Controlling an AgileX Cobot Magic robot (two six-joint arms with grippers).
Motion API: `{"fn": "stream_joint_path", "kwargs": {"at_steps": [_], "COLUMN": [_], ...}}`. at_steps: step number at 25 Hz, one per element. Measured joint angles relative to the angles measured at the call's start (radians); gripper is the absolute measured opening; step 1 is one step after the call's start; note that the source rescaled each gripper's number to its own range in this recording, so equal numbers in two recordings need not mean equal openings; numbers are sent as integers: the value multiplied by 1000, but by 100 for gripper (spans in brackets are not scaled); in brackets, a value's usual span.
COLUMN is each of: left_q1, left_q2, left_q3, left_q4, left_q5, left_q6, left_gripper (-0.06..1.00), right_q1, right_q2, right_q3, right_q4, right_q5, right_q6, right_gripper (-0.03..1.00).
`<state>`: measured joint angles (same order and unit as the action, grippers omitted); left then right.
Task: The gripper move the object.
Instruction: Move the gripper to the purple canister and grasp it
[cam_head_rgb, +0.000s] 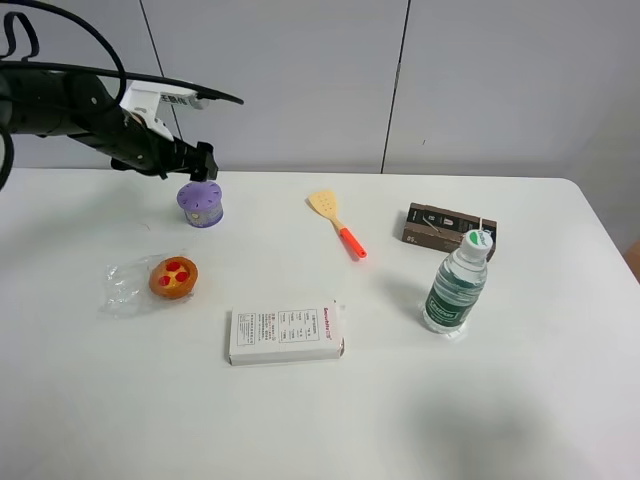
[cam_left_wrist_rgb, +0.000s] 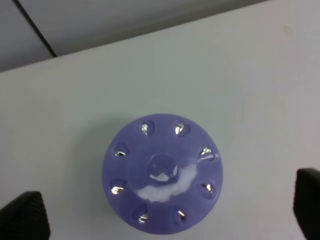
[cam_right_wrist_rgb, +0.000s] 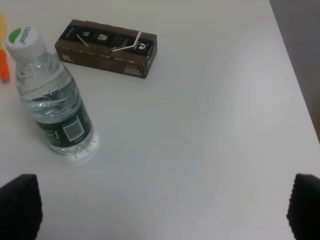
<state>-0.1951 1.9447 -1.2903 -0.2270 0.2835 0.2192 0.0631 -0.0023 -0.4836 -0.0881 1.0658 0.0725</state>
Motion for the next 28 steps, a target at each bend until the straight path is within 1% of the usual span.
{"fn": "stream_joint_path", "kwargs": {"at_steps": [17, 24, 28], "left_q1": [-9, -28, -30], "left_q2": [132, 169, 193], "left_q3": [-1, -1, -1], "left_q4": [-10, -8, 6], "left_q5": [-86, -146, -191], "left_q6": [10, 11, 12], "left_gripper": [100, 100, 100], "right_q1": [0, 0, 0], "right_q2": [0, 0, 0], "right_q3": [0, 0, 0], "right_q4": [0, 0, 0], "right_q5": [0, 0, 0], "right_q6": [0, 0, 0], "right_gripper": [100, 100, 100]}}
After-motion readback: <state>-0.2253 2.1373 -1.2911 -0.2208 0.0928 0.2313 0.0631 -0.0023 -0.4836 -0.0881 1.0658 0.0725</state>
